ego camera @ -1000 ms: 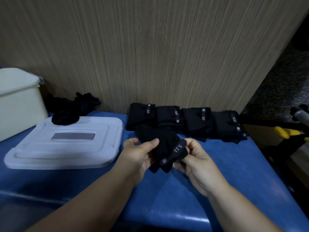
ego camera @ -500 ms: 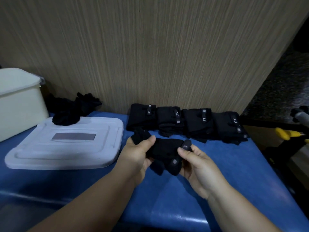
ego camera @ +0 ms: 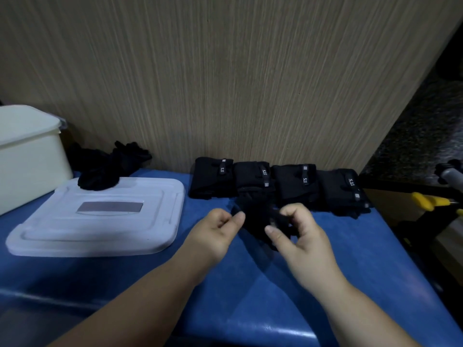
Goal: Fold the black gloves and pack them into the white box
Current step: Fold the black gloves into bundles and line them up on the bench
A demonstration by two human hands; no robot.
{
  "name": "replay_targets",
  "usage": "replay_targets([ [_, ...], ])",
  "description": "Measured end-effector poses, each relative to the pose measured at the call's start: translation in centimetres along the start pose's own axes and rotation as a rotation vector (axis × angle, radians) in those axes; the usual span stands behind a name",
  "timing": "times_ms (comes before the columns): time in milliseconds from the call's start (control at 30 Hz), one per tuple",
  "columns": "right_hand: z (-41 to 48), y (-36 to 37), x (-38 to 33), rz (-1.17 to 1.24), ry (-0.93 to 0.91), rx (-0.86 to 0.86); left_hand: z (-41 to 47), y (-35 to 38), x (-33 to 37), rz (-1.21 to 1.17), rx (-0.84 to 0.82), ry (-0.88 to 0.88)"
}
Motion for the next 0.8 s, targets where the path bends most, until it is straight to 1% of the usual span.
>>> replay_targets([
  [67, 0.1, 1.2, -1.4, -0.159, -0.157, -0.117, -0.1, 1.6, -0.7, -0.099, -0.179, -0.106],
  [133, -0.3, 2.7, -2.0, -0.196, -0.254, -0.258, -0.3, 2.8, -1.4, -0.274, -0.336, -0.215],
  [200, -1.0, 3.7, -2.2, -0.161, -0.288, -0.368, 0.1, 2.6, -1.7, -0.385, -0.362, -0.235],
  [233, -1.3, 3.8, -2.2, -0.135, -0.288, -0.390, 0.5, 2.2, -1.7, -0.407, -0.338, -0.218],
  [267, -1.3, 3.8, -2.2, -0.107, -0.278, -0.377, 0.8, 1.8, -1.9, -0.408, -0.301, -0.207],
  [300, -1.3, 3.5, -2.3, -0.075, -0.255, -0.330, 1.1, 1.4, -2.0, -0.410, -0.265, -0.210],
  [367, -0.8, 2.1, -1.9, -0.005, -0.171, -0.142, 1.4, 1.0, -2.4, -0.455, -0.245, -0.238],
  [433, -0.5, 0.5, -0.5, 0.031, -0.021, 0.054, 1.3, 1.3, -2.4, -0.521, -0.281, -0.254],
  [467, -0.6, 0.1, 0.5, 0.039, 0.073, 0.094, 1.1, 1.6, -2.2, -0.555, -0.308, -0.257],
  [500, -0.8, 0.3, 1.6, 0.055, 0.180, 0.079, 0.9, 1.8, -2.1, -0.584, -0.330, -0.260],
  [533, -1.2, 0.9, 2.6, 0.102, 0.291, 0.027, 0.7, 2.0, -2.0, -0.607, -0.352, -0.262],
  [567, -1.8, 1.8, 3.4, 0.190, 0.386, -0.023, 0.6, 2.3, -1.9, -0.625, -0.381, -0.266],
  [633, -2.6, 3.4, 4.0, 0.418, 0.502, -0.052, 0.2, 2.8, -1.8, -0.657, -0.439, -0.283],
  [700, -2.5, 3.9, 3.7, 0.541, 0.508, -0.032, 0.0, 3.2, -1.7, -0.688, -0.474, -0.313],
  [800, -1.8, 3.5, 3.3, 0.576, 0.483, -0.002, 0.0, 3.3, -1.5, -0.771, -0.485, -0.321],
])
Point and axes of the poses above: each hand's wrist, its own z-axis towards the middle knuckle, its own y-axis out of the palm, x = y × z, the point moved 9 cm from there along z, towards the middle knuckle, and after that the axes turned 15 degrees about -y, right-handed, at the moved point
